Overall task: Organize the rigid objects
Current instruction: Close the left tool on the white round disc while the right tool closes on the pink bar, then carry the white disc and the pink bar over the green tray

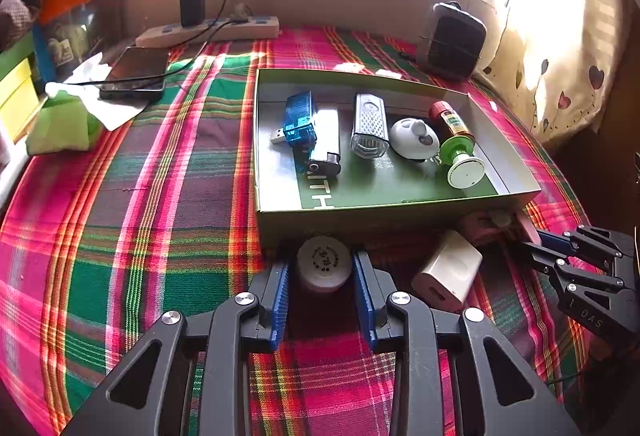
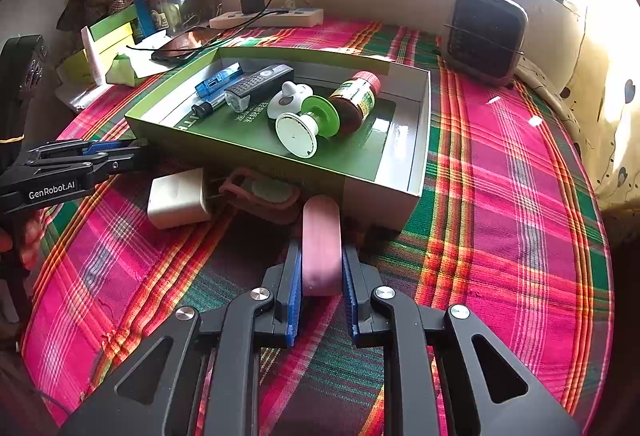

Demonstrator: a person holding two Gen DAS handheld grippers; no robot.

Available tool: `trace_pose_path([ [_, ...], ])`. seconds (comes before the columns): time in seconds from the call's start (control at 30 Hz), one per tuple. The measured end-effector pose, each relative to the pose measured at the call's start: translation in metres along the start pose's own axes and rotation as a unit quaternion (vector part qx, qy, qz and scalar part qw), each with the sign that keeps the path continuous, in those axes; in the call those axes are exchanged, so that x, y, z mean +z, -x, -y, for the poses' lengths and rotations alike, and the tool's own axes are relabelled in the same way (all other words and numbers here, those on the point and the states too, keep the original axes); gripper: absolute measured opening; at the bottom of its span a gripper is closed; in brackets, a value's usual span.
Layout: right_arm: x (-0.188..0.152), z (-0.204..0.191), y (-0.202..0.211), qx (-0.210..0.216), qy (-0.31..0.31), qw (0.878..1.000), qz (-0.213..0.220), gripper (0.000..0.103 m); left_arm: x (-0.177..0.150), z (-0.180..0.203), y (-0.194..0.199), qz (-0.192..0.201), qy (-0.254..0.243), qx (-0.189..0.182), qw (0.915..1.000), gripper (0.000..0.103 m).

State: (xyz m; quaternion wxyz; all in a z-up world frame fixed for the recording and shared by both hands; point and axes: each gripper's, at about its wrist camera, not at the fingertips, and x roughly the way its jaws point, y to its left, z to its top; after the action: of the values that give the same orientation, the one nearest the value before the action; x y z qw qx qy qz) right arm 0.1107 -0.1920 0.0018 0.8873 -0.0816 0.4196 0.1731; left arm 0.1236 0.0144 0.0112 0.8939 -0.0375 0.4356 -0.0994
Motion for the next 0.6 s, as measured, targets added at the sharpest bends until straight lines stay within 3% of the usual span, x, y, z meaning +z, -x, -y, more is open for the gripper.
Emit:
trace_pose_path([
  [0.6,-0.003,0.003,0.015,0.02,-0.023,0.999,0.017,0.019,-0.001,0.002,0.017,0.012,0.002,-0.011,0.9999,0.028],
])
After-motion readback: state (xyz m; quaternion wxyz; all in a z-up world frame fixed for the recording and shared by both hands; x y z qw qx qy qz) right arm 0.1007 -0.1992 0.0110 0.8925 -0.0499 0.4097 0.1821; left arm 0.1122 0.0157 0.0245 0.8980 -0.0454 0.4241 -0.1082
